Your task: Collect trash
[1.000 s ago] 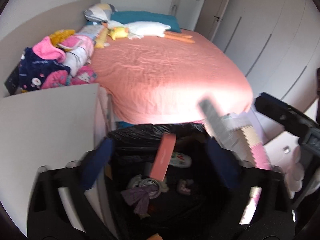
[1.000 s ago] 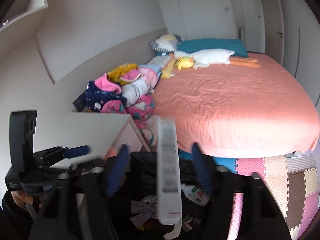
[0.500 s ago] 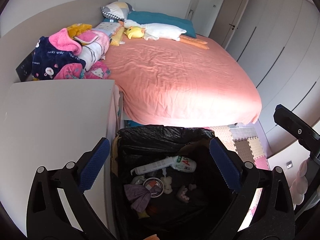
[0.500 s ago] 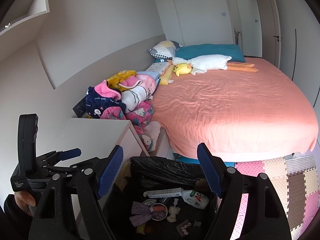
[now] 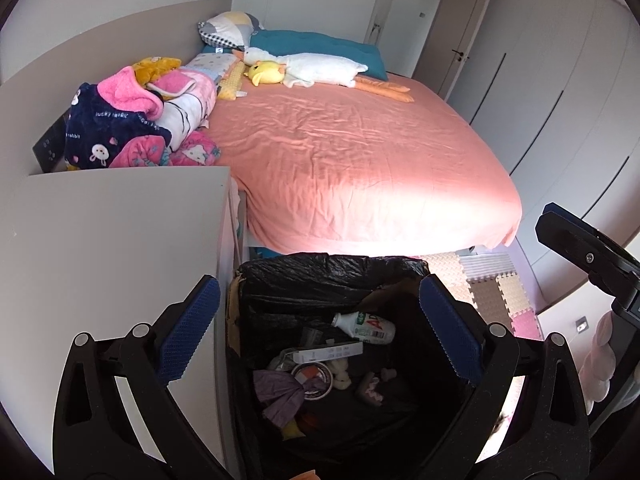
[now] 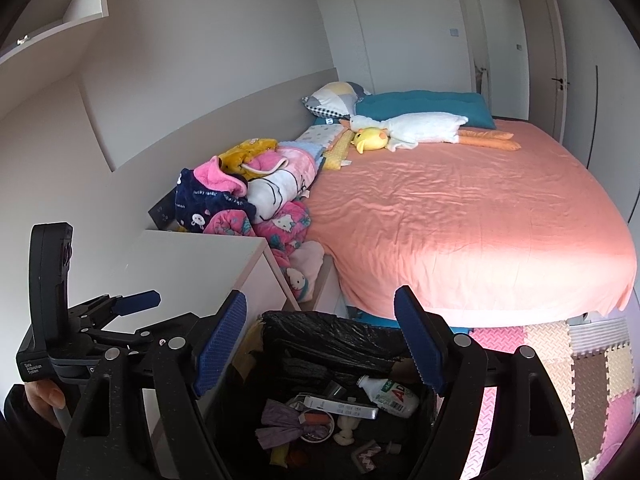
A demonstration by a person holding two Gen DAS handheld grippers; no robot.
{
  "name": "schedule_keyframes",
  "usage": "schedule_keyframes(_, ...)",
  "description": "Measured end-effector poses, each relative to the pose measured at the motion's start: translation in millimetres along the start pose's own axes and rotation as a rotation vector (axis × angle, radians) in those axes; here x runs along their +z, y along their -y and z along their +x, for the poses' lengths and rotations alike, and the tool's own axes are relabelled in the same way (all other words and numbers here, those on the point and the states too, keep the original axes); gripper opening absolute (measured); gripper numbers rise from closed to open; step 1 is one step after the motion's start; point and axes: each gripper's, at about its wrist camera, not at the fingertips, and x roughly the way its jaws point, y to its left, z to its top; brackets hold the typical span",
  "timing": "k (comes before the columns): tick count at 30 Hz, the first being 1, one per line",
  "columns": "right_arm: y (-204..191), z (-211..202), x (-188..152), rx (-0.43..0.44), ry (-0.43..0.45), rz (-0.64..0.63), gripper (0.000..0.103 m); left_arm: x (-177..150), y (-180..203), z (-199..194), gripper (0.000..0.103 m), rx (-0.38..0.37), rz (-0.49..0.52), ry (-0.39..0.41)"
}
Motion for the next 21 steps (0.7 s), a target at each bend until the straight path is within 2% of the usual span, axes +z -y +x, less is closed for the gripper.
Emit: schedule_keyframes(21, -8.4, 4.6, -2.2, 0.007, 0.0, -0.009, 0.077, 0.7, -5.0, -2.4, 0.096, 0.007, -0.002, 0.003)
